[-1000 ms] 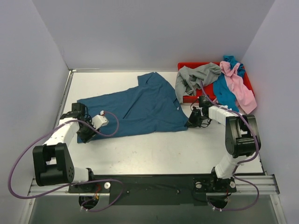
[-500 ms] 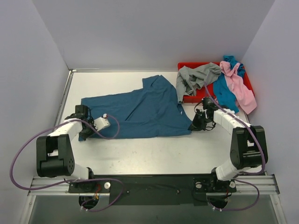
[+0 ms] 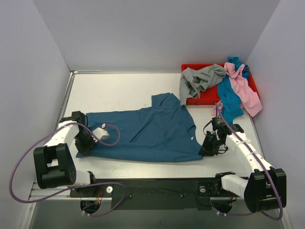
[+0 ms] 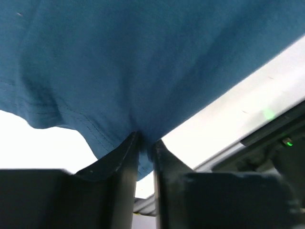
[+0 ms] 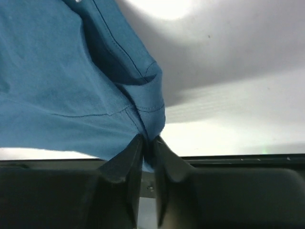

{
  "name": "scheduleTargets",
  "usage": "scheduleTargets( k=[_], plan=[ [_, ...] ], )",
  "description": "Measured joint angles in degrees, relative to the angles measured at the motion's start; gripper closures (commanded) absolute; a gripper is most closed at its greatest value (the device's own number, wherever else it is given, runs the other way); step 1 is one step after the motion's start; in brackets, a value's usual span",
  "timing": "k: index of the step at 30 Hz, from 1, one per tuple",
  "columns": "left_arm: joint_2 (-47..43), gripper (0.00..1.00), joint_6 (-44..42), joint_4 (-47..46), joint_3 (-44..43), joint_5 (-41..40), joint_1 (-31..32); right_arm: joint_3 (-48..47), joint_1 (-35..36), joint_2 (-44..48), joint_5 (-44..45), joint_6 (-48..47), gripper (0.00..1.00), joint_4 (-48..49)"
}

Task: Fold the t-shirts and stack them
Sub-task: Fold the flattened tshirt in 1/3 of the way, then grap the side of the flattened tshirt furthest away from the robot with both arms

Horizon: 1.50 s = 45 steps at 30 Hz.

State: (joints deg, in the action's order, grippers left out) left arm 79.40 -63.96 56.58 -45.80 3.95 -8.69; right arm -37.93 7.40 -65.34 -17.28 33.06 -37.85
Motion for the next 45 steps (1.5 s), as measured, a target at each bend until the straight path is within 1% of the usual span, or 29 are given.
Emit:
scheduleTargets(
  k=[1, 2, 3, 4, 6, 7, 8, 10, 11, 14, 16, 19, 21, 24, 26, 28, 30, 32, 35, 37, 38, 39, 40, 41, 42, 43, 45],
  plan=[
    [0.0, 0.43, 0.0, 1.4, 0.0, 0.1, 0.0, 0.5, 0.6, 0.9, 0.6, 0.9, 0.55, -1.2],
    [0.2, 0.37, 0.2, 3.7, -0.5, 0.2, 0.0, 0.7, 1.3, 1.8, 1.3, 1.5, 0.46, -2.6],
    [0.4, 0.36, 0.0, 5.9, -1.4, 0.2, -0.1, 0.8, 1.7, 2.8, 2.0, 2.2, 0.44, -4.1],
    [0.6, 0.31, 0.0, 8.1, -3.0, 0.4, -0.2, 0.7, 2.0, 3.6, 2.9, 2.7, 0.40, -5.2],
    [1.1, 0.28, 0.3, 11.3, -7.6, 0.9, -0.5, -1.0, 2.6, 5.1, 5.6, 2.3, 0.38, -8.5],
    [1.5, 0.28, 0.7, 12.0, -10.2, 1.2, -0.8, -3.5, 3.1, 5.3, 7.3, 1.5, 0.37, -9.9],
    [2.5, 0.28, 1.9, 12.7, -14.6, 2.3, -1.3, -6.8, 3.7, 5.0, 8.9, 0.4, 0.36, -10.6],
    [5.2, 0.30, 4.9, 12.0, -22.7, 4.0, -2.1, -16.9, 5.9, 1.8, 10.7, -3.5, 0.37, -10.0],
    [7.4, 0.31, 7.2, 11.1, -27.5, 4.9, -2.4, -23.1, 7.1, -1.3, 11.0, -6.1, 0.42, -8.9],
    [16.1, 0.34, 14.4, 8.1, -41.3, 7.7, -2.8, -41.8, 9.3, -13.0, 9.1, -12.7, 0.43, -5.6],
    [22.1, 0.33, 18.4, 6.6, -48.0, 8.8, -2.9, -56.0, 10.2, -24.2, 6.7, -17.1, 0.43, -3.2],
    [29.5, 0.32, 22.8, 4.1, -52.5, 8.9, -3.0, -69.6, 10.4, -37.5, 5.2, -21.5, 0.43, -0.5],
    [33.2, 0.32, 24.7, 2.8, -53.0, 8.6, -3.1, -77.2, 10.4, -45.8, 4.4, -23.6, 0.43, -0.6],
    [38.2, 0.30, 26.7, 2.8, -55.7, 8.1, -3.1, -87.8, 10.4, -57.5, 3.2, -25.1, 0.43, -0.9],
    [41.6, 0.29, 27.4, 2.1, -58.1, 7.7, -3.1, -95.8, 10.4, -66.4, 2.7, -25.6, 0.40, -0.7],
    [43.5, 0.29, 27.3, 1.5, -59.4, 7.6, -3.1, -99.0, 10.4, -71.8, 2.7, -25.6, 0.37, 0.3],
    [45.3, 0.28, 26.7, 1.6, -60.7, 7.4, -3.1, -99.3, 10.4, -75.9, 3.3, -25.4, 0.36, 1.3],
    [46.9, 0.28, 25.6, 1.6, -61.7, 7.4, -3.1, -99.3, 10.4, -78.9, 4.4, -25.0, 0.34, 1.6],
    [48.6, 0.27, 24.2, 1.8, -62.0, 7.5, -3.1, -99.3, 10.3, -80.8, 4.8, -23.8, 0.35, 2.0],
    [50.1, 0.27, 23.0, 2.5, -62.5, 8.2, -3.1, -99.3, 10.2, -80.9, 4.2, -22.6, 0.38, 2.2],
    [51.0, 0.27, 22.7, 3.1, -63.2, 8.6, -3.1, -99.3, 10.0, -80.9, 3.7, -22.1, 0.46, 2.4],
    [52.1, 0.27, 22.3, 3.9, -64.3, 9.1, -3.1, -99.3, 9.9, -80.9, 3.1, -21.9, 0.52, 2.6],
    [53.4, 0.27, 21.7, 4.8, -65.9, 9.6, -3.1, -99.3, 9.8, -81.0, 2.1, -21.7, 0.63, 2.6],
    [54.1, 0.27, 21.4, 6.0, -67.4, 10.0, -3.1, -99.3, 9.8, -81.2, 1.0, -21.3, 0.69, 2.7],
    [54.8, 0.28, 21.2, 6.5, -68.6, 10.6, -3.2, -99.3, 9.6, -81.5, 0.0, -21.1, 0.77, 2.7],
    [55.4, 0.29, 20.7, 7.0, -69.5, 10.9, -3.2, -99.2, 9.5, -81.7, -1.1, -20.7, 0.83, 2.8],
    [55.8, 0.35, 19.4, 8.0, -70.1, 11.2, -3.2, -98.2, 9.1, -81.9, -2.8, -19.6, 0.95, 2.7]
  ],
)
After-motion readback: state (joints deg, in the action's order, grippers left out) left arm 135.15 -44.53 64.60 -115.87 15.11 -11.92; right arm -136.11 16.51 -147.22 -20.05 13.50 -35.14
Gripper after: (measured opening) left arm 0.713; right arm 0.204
